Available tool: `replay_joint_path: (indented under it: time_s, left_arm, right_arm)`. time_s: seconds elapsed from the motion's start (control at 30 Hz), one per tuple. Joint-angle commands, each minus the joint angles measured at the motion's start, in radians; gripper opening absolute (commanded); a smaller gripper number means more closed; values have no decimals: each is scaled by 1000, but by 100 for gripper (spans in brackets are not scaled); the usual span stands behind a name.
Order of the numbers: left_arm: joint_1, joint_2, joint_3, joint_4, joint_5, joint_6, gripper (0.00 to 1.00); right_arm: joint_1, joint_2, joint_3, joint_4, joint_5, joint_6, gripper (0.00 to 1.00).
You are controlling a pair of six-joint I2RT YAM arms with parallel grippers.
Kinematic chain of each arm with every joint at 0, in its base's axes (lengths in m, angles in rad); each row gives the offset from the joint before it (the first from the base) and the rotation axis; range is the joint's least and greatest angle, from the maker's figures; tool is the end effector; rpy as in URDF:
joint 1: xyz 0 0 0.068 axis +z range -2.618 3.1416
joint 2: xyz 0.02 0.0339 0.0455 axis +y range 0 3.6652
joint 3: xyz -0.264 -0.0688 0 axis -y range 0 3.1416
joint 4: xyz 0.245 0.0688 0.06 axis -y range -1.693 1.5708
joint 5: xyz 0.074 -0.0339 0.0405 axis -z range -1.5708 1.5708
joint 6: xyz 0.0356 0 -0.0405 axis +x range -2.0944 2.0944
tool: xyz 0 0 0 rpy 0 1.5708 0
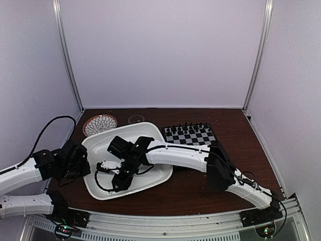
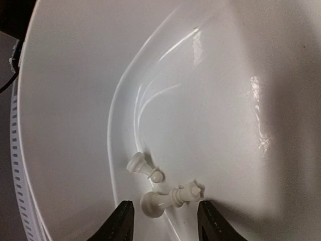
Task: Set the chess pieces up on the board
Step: Pick up the king from the storage box.
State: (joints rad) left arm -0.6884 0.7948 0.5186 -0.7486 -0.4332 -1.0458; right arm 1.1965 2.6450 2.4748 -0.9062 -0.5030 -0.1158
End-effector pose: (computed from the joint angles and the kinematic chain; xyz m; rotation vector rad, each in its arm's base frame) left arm 0.1194 -0.0789 0.2020 -0.5869 2.3958 -0.1750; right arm 0.1865 0.5216 0.1643 -1.8589 2.1156 0.9841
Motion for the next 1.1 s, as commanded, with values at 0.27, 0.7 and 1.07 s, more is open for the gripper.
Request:
replay_joint_path:
  time_s: [0.27, 0.7, 1.07]
  left_arm:
    - [-30, -26, 50, -23, -54, -65, 0]
    - [-31, -5, 56, -26, -70, -64, 0]
    - [-14, 81, 128, -113, -29, -14, 2]
  right_arm:
    - [41, 64, 50, -8, 331, 7, 38]
    - [34, 4, -27, -40, 345, -15, 3]
    - [-4, -211, -136, 17, 114, -75, 0]
